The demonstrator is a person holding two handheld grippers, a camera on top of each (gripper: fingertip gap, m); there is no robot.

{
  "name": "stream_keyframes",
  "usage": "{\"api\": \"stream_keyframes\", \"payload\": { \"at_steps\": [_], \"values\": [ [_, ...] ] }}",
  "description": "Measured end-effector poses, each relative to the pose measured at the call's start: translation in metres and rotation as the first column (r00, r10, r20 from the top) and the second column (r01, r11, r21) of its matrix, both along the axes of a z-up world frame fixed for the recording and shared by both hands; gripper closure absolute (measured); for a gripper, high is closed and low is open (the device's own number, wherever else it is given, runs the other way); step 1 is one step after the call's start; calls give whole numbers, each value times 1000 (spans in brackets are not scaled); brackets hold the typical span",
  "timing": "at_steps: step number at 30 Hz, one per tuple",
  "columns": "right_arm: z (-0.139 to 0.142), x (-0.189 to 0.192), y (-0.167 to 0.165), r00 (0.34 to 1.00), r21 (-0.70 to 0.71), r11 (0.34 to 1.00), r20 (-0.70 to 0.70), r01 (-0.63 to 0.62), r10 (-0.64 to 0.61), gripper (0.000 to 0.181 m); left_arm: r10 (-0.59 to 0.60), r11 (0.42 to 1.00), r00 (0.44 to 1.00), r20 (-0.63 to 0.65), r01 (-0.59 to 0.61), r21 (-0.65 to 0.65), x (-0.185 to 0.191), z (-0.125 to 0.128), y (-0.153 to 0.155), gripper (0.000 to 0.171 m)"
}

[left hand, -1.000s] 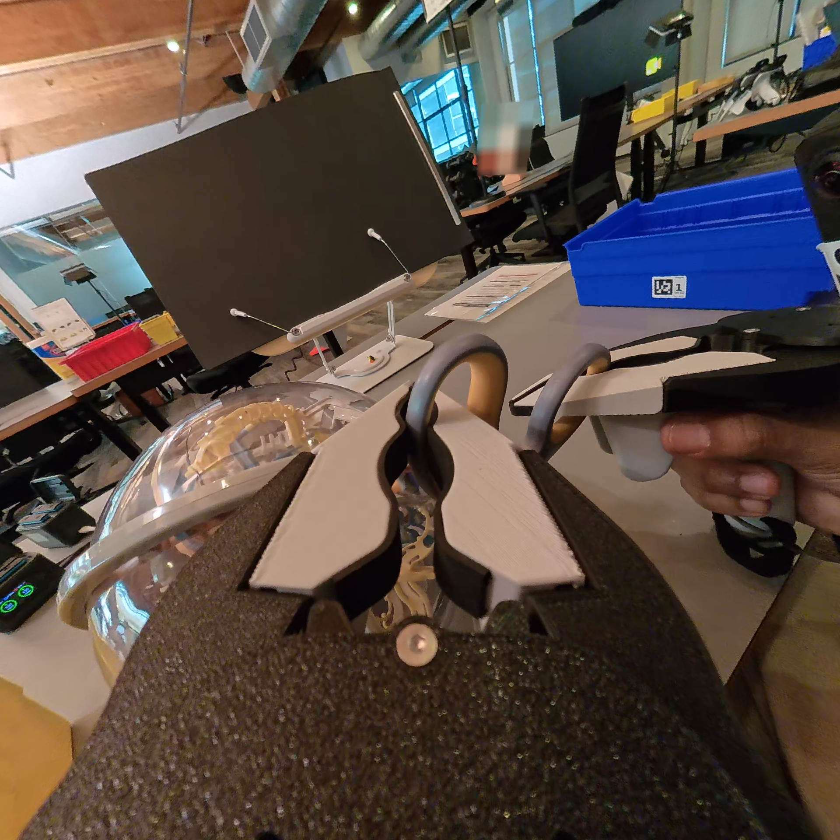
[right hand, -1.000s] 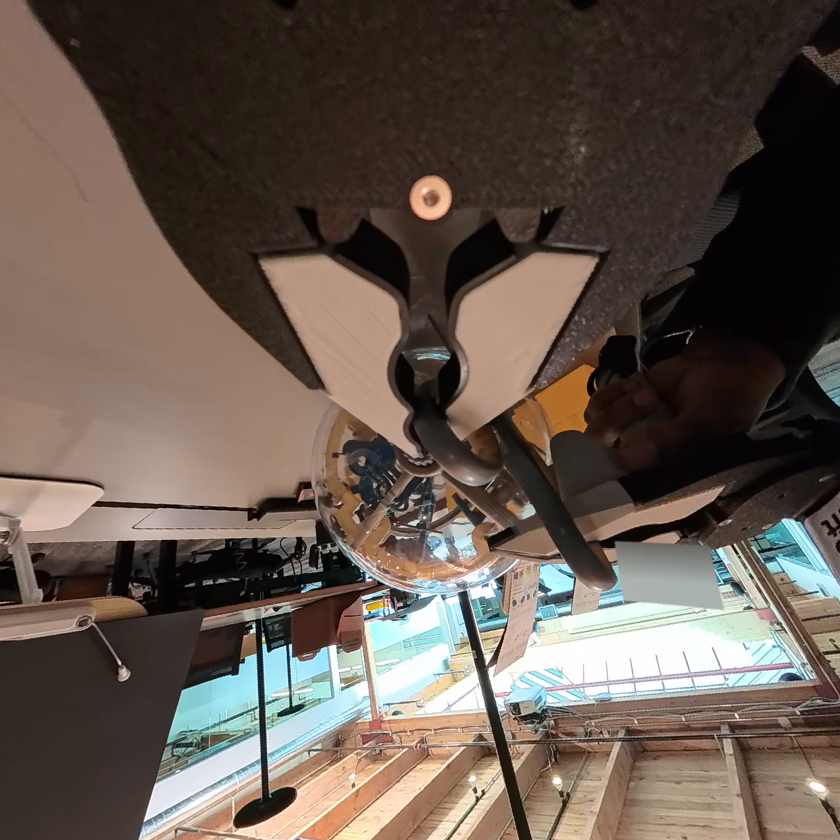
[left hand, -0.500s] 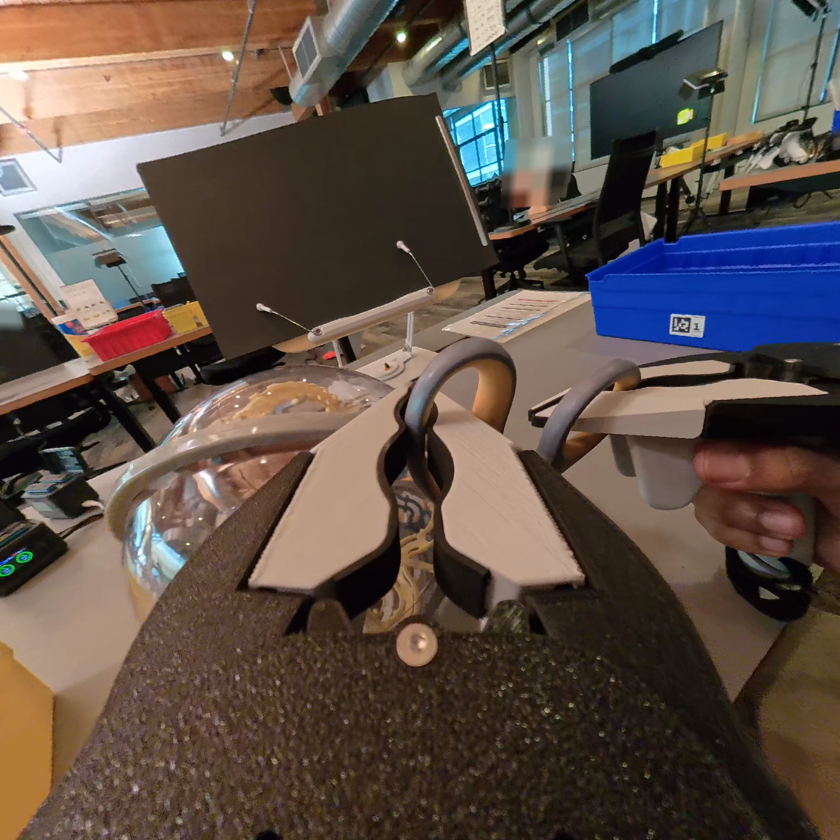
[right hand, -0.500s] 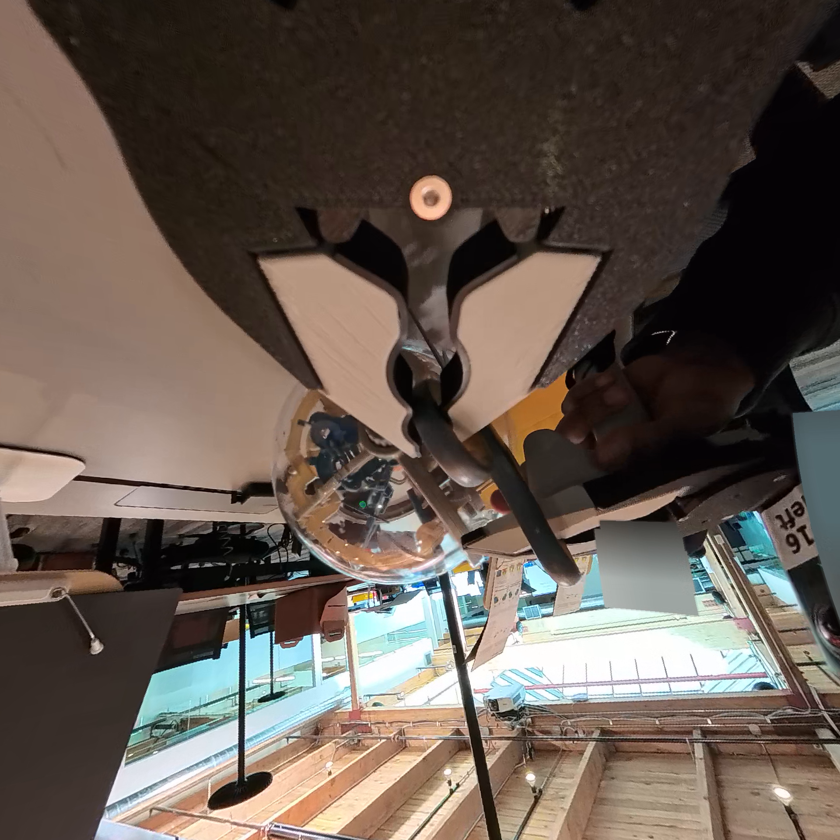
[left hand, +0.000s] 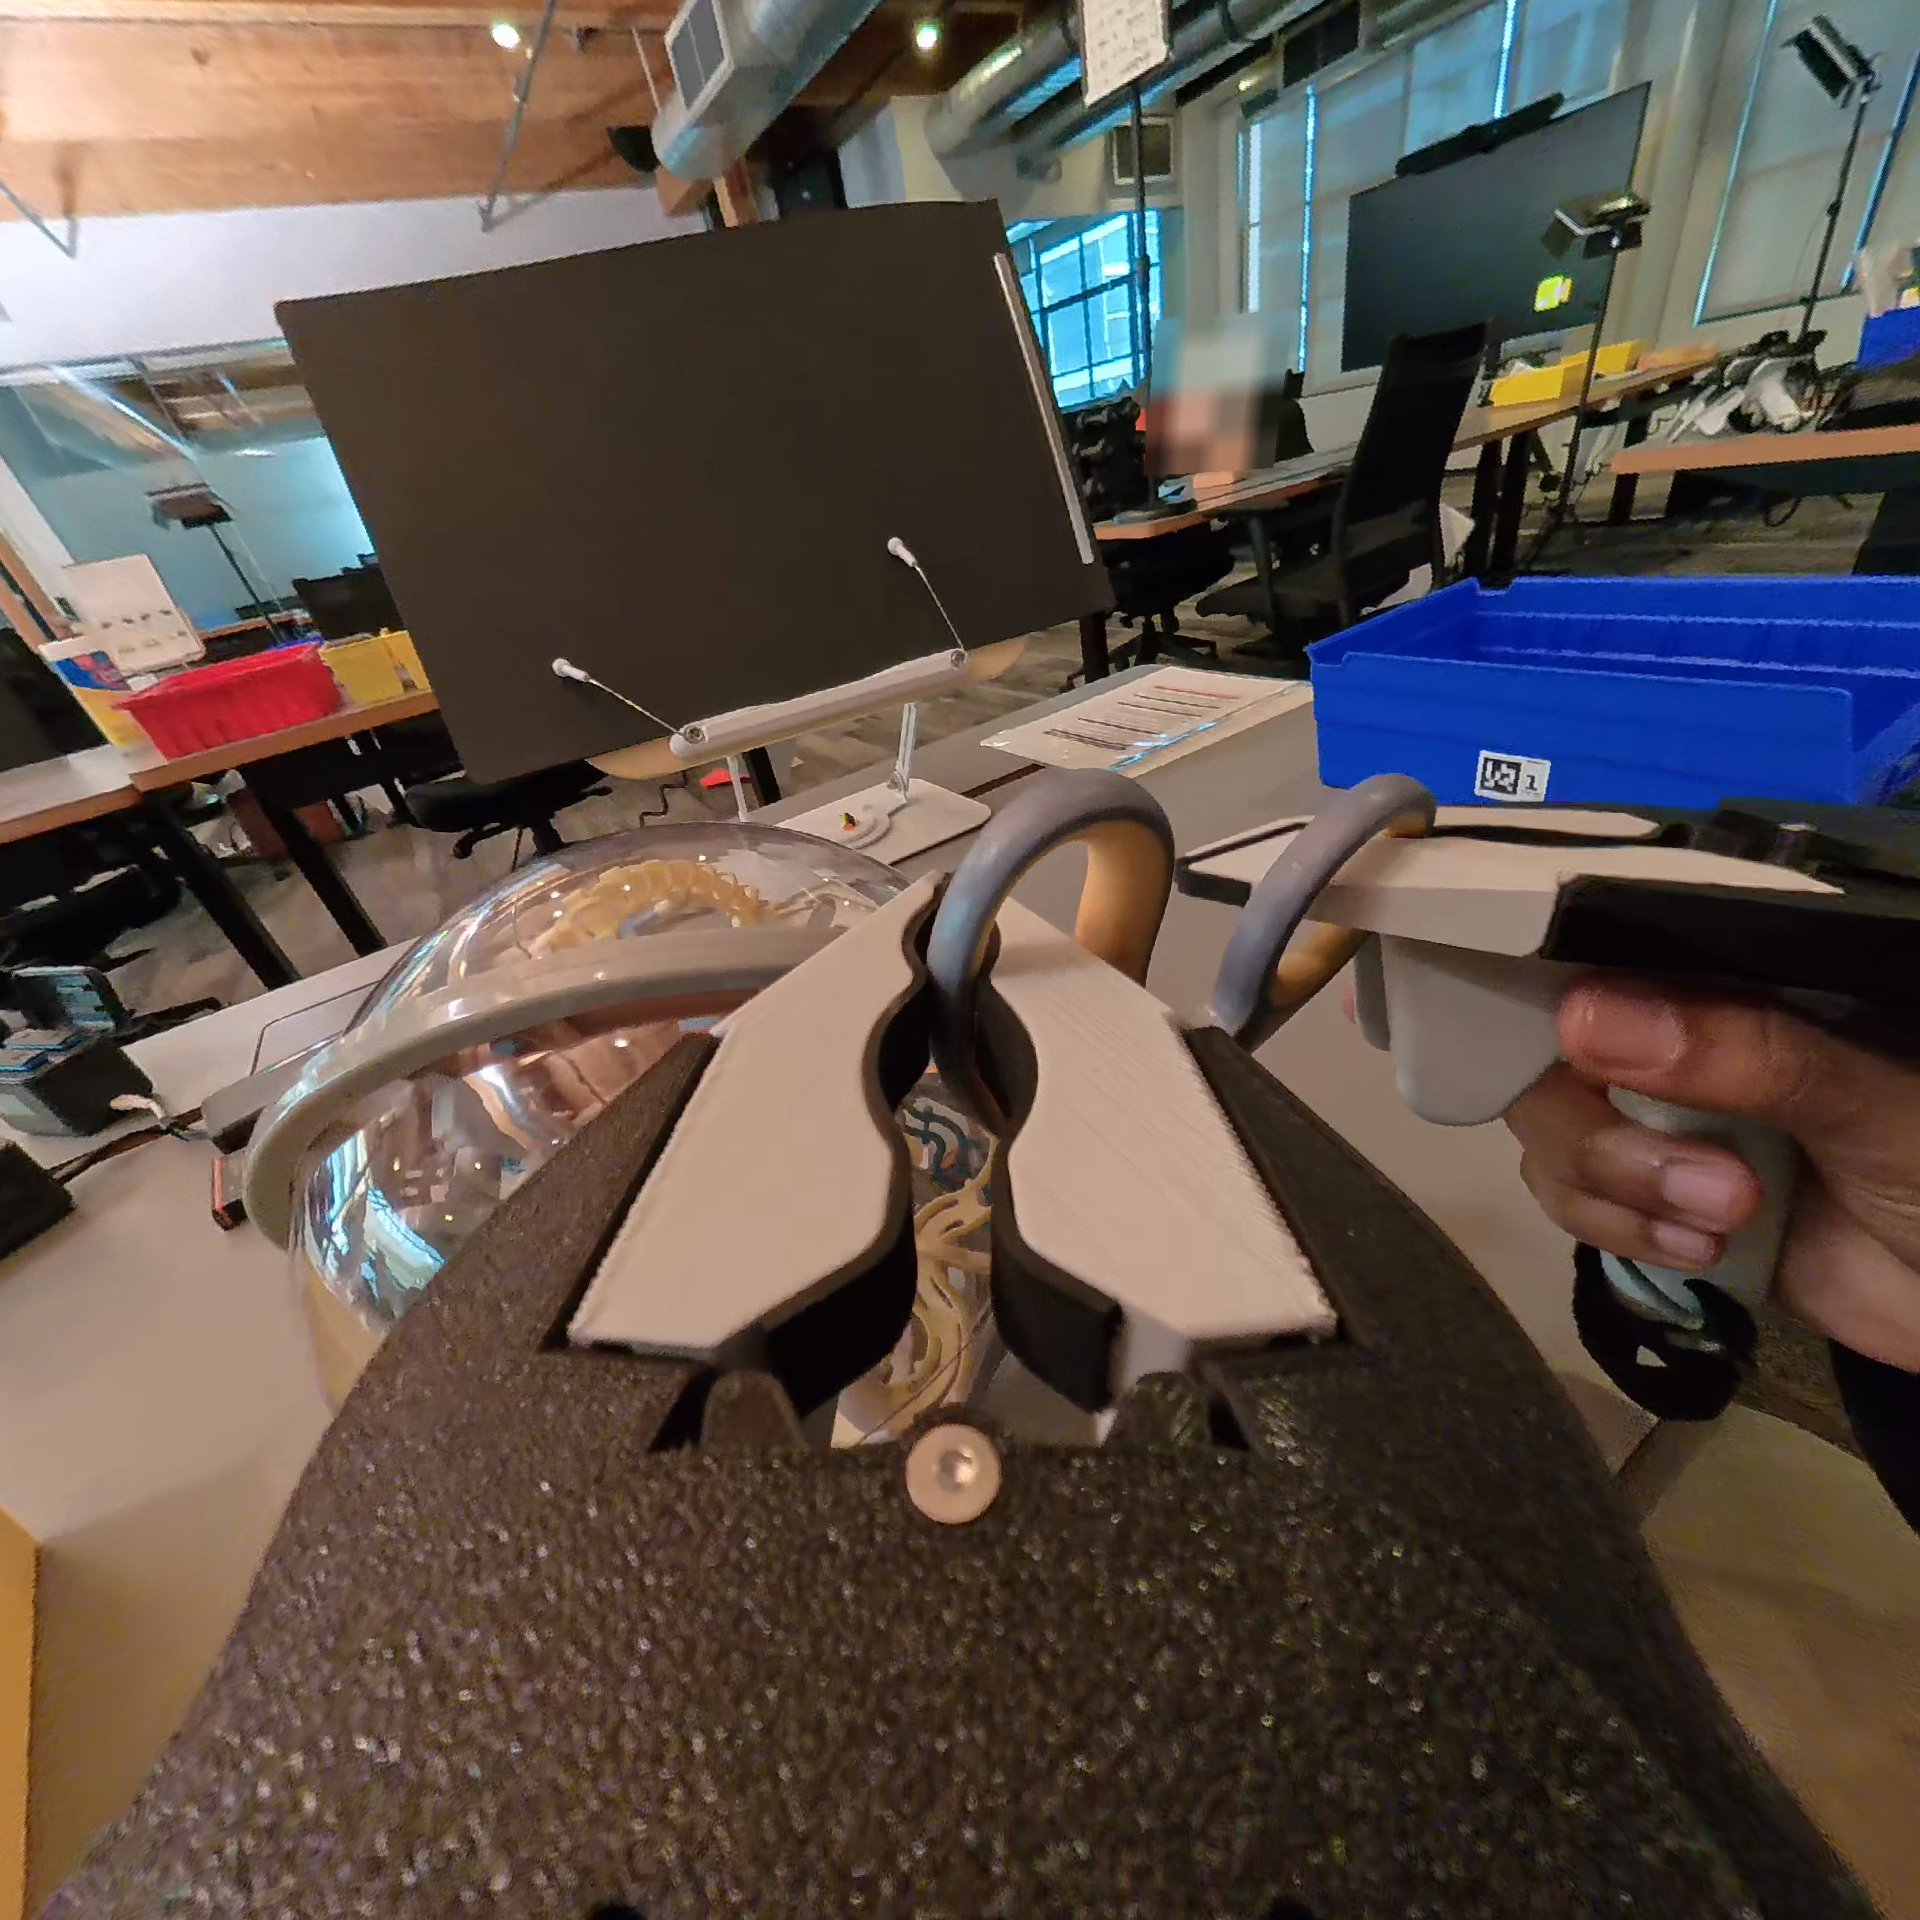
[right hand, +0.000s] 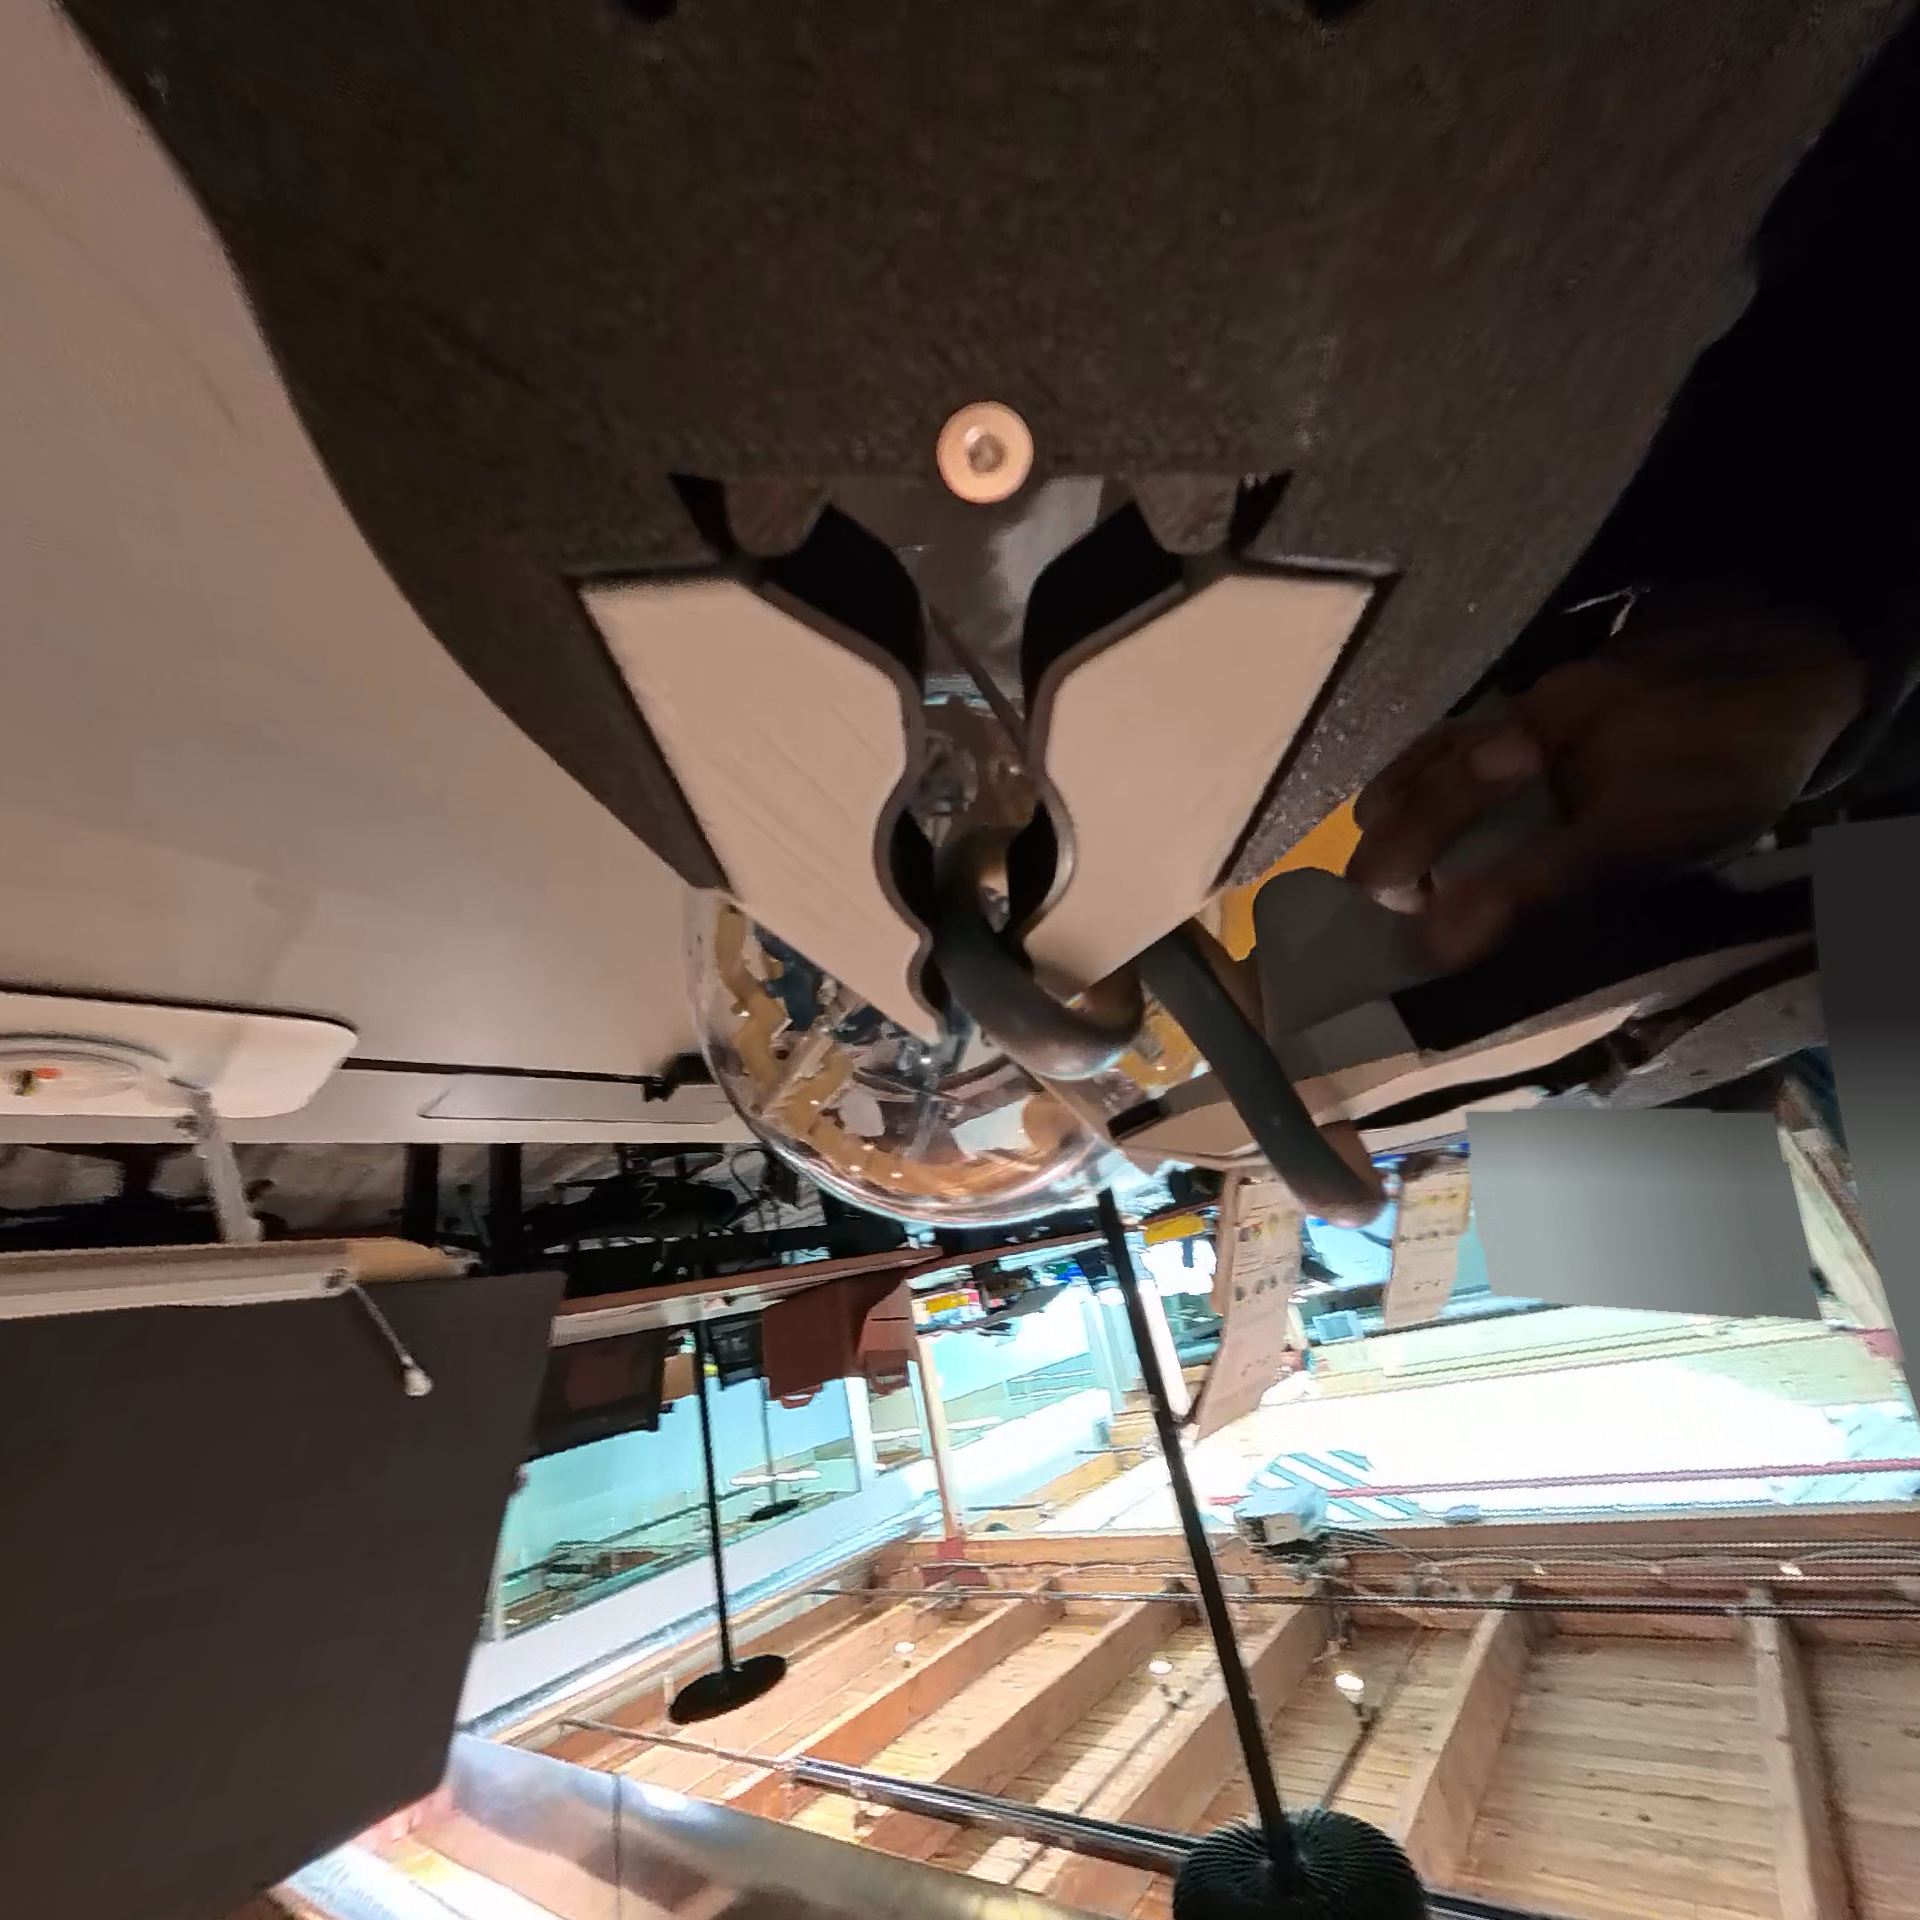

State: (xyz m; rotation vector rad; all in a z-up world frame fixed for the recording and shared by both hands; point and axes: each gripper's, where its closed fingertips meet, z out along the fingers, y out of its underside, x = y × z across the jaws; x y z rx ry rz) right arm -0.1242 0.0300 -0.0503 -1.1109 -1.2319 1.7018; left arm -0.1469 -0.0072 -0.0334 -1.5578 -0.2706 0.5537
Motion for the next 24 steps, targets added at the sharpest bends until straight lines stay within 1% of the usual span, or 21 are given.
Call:
{"api": "stream_keyframes", "payload": {
  "at_steps": [2,4,7,11,14,16,19,20,24],
  "values": [
    [-2,-4,4,998,29,998,22,62,-63,178,6,1000,1000,-13,-6,-13,0,-1,1,171],
    [-4,-5,5,996,54,995,28,86,-87,178,16,1000,1000,-13,-16,-14,-1,-2,1,171],
    [-6,-5,5,996,-3,996,36,85,-85,178,-1,1000,1000,11,1,1,-2,-3,2,171],
    [-8,-8,7,987,-14,989,52,150,-149,178,10,1000,1000,22,-11,17,-4,-4,3,171],
    [-11,-10,6,989,-38,990,65,138,-136,178,33,999,999,0,-33,17,-3,-4,5,171],
    [-12,-10,8,985,-23,986,67,163,-161,179,50,999,998,-29,-50,2,-1,-4,8,171],
    [-10,-10,4,986,-8,987,59,158,-157,180,19,999,999,37,-20,31,-4,-5,7,171],
    [-9,-10,3,985,7,986,55,166,-166,180,15,999,999,40,-17,32,-4,-5,6,171],
    [-8,-11,7,982,-25,983,56,181,-179,179,33,999,999,42,-35,39,-4,-4,7,171]
  ]
}}
